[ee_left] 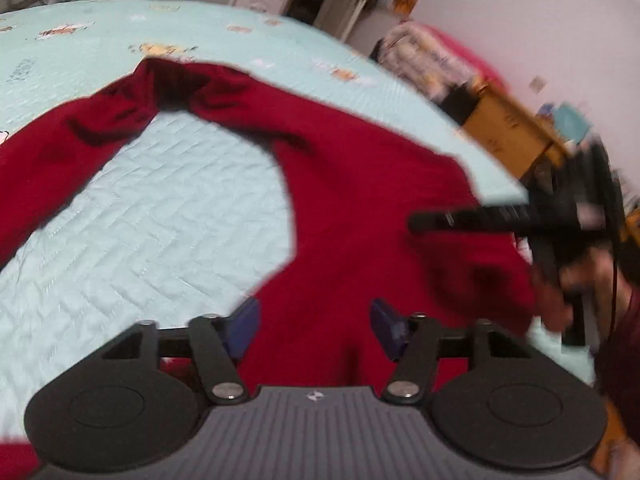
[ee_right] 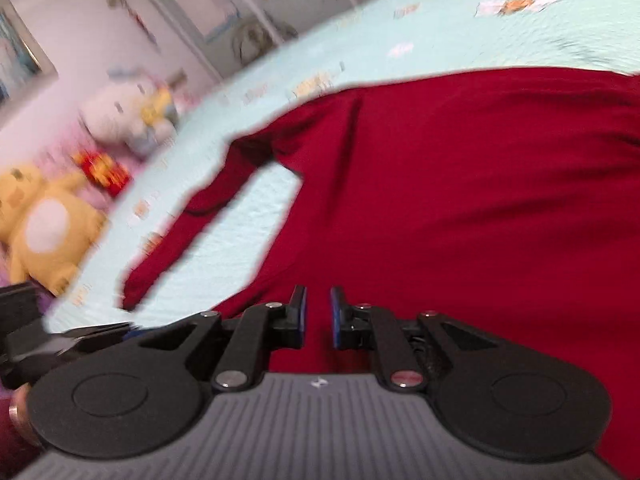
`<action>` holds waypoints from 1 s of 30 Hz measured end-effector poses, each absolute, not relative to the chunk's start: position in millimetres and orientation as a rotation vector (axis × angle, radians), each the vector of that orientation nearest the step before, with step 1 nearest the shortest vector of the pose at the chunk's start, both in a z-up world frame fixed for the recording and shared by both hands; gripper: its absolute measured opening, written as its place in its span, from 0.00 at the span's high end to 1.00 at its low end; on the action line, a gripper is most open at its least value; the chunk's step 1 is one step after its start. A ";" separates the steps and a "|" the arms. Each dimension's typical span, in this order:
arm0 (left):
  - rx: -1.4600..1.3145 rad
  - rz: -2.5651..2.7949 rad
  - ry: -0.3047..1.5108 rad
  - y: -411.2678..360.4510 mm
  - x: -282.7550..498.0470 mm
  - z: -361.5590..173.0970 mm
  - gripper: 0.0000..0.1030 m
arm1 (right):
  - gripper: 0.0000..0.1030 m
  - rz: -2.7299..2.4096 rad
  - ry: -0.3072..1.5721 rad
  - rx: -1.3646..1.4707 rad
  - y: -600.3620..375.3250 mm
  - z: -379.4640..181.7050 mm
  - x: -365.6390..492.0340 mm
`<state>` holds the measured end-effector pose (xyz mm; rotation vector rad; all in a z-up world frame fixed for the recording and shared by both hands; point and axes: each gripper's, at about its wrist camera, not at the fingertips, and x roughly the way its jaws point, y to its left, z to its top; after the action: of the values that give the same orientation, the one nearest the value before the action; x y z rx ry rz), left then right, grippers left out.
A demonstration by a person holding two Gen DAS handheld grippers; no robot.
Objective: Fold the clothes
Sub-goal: 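Grasp the side edge of the dark-red sweater with the right gripper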
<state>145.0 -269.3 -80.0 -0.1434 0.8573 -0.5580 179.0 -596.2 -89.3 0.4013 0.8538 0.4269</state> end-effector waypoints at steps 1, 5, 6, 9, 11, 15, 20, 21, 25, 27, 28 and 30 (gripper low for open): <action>-0.152 -0.545 0.863 -266.8 154.8 -81.8 0.47 | 0.87 0.433 0.873 0.413 -595.1 -96.9 204.5; -0.180 -0.466 0.870 -256.2 191.3 -81.9 0.50 | 0.92 0.404 0.867 0.531 -590.4 -112.3 292.4; -0.174 -0.426 0.866 -255.2 199.7 -80.9 0.52 | 0.92 0.403 0.861 0.539 -586.9 -114.9 309.6; -0.251 -0.372 0.876 -242.5 217.0 -76.6 0.59 | 0.93 0.364 0.825 0.572 -578.9 -114.3 332.0; -0.328 -0.422 0.869 -233.1 219.7 -70.3 0.55 | 0.90 0.379 0.777 0.569 -580.0 -103.5 318.3; -0.433 -0.497 0.862 -223.3 224.9 -66.5 0.43 | 0.89 0.480 0.731 0.502 -587.6 -78.4 271.2; -0.425 -0.491 0.878 -225.4 224.5 -69.7 0.43 | 0.65 0.468 0.660 0.190 -560.4 -52.0 236.3; -0.427 -0.492 0.888 -226.4 224.1 -71.8 0.43 | 0.65 0.455 0.654 0.134 -555.5 -51.7 238.9; -0.409 -0.509 0.898 -224.6 215.4 -75.4 0.41 | 0.65 0.458 0.741 0.138 -545.2 -57.1 265.5; -0.409 -0.511 0.899 -222.0 213.7 -76.5 0.38 | 0.65 0.442 0.766 0.153 -540.7 -59.0 275.8; -0.410 -0.511 0.900 -220.6 213.7 -77.5 0.38 | 0.65 0.438 0.776 0.162 -538.8 -59.8 280.4; -0.414 -0.510 0.902 -218.0 213.8 -79.3 0.37 | 0.69 0.430 0.804 0.182 -536.2 -62.0 289.7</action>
<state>213.8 -218.0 -79.3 -0.4141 0.9022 -0.5102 289.7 -536.2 -62.0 0.1817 0.8035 0.4303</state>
